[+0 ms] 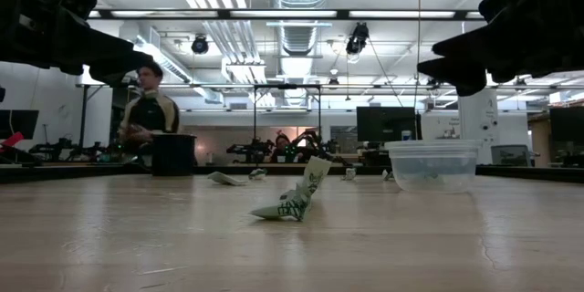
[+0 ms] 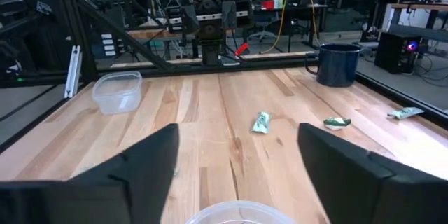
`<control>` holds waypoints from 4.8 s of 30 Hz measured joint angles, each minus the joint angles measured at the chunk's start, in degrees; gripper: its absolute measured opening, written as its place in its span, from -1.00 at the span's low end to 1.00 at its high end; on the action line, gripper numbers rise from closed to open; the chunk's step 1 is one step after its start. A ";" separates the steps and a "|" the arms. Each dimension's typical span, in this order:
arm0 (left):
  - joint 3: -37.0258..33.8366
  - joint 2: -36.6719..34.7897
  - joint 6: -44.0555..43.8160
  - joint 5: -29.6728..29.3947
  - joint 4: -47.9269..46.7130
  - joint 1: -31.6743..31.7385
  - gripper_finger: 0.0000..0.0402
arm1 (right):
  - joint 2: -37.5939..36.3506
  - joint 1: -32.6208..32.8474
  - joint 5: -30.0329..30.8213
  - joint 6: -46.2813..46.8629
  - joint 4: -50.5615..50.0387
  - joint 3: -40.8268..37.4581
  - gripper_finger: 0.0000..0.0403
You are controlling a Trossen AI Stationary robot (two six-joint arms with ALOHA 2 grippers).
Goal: Pick and place Stevia / Truvia into bins
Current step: Put the white stevia packet into the right transparent container
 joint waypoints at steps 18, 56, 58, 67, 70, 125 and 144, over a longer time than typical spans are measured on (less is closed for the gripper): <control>0.00 0.00 0.00 0.02 0.00 0.00 0.06 | 0.02 0.02 -0.46 0.09 -30.63 13.54 0.62; -0.01 0.04 0.00 0.01 0.03 0.01 0.06 | 39.13 0.39 -11.10 -33.33 -86.90 68.61 0.62; -0.02 0.00 0.00 0.01 0.01 0.00 0.06 | 40.76 0.42 -11.12 -34.52 -87.48 70.57 0.62; -0.01 0.15 0.00 0.02 0.03 0.02 0.06 | 47.56 0.65 -12.49 -37.10 -89.10 76.20 0.62; -0.02 0.15 0.00 0.00 0.06 0.00 0.06 | 50.65 0.70 -13.28 -37.76 -89.05 77.10 0.62; -0.02 0.37 0.00 0.00 0.02 0.00 0.06 | 63.41 -2.60 -23.56 -33.89 -87.28 82.88 -0.07; -0.01 0.37 0.00 0.01 0.02 0.01 0.06 | 62.12 -2.21 -20.16 -35.96 -91.07 82.75 -0.96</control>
